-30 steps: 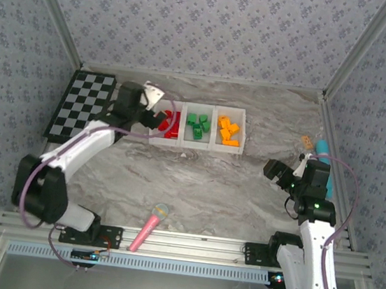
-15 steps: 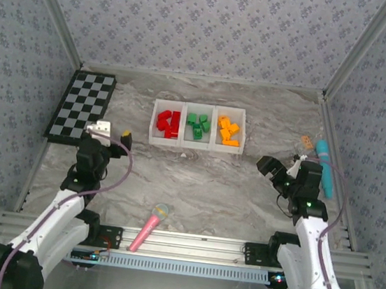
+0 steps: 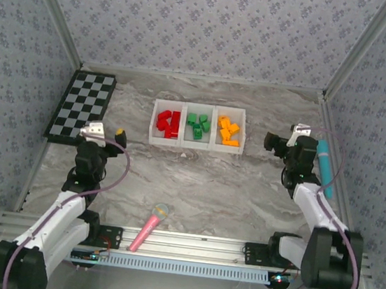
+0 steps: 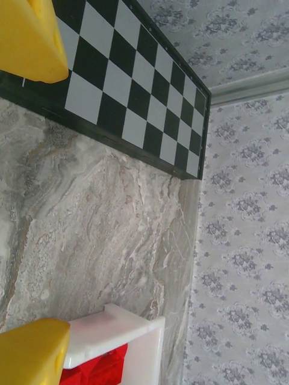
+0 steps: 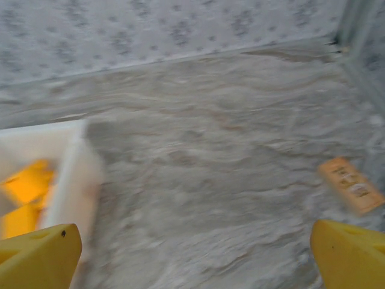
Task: Sort the legos into containers by color
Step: Reset both arms
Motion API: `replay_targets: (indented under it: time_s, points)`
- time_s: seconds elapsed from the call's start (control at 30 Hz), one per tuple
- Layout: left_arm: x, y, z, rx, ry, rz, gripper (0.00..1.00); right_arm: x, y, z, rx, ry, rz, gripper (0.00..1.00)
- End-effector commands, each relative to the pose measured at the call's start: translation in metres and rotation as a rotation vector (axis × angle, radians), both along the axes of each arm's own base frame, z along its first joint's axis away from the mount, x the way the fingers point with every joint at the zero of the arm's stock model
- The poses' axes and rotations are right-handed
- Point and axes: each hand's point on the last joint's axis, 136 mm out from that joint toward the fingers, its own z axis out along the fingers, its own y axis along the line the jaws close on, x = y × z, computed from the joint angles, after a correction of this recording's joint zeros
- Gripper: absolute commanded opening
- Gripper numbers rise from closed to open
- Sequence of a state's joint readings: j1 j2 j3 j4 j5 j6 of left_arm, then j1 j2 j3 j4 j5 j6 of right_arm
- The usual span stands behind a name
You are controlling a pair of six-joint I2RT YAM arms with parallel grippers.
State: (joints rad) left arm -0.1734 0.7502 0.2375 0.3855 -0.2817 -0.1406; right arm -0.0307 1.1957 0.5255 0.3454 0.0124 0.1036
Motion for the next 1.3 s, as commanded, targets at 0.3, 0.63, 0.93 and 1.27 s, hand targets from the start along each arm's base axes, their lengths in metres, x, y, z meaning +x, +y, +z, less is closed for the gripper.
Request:
replay_targets:
  time_s: [0.3, 0.63, 0.93, 1.27]
  points:
    - [0.023, 0.015, -0.019, 0.034, 0.011, 0.031, 1.0, 0.007, -0.006, -0.069, -0.154, -0.034, -0.001, 0.99]
    - [0.075, 0.028, -0.077, 0.106, 0.092, 0.047, 1.0, 0.01, -0.004, -0.067, -0.196, -0.045, -0.027, 0.99]
    - [0.084, 0.039, -0.086, 0.04, 0.184, 0.052, 1.0, 0.013, -0.007, -0.07, -0.146, -0.021, -0.006, 1.0]
    - [0.086, 0.024, -0.083, 0.111, 0.166, 0.016, 1.0, 0.014, -0.007, -0.07, -0.145, -0.022, -0.005, 1.0]
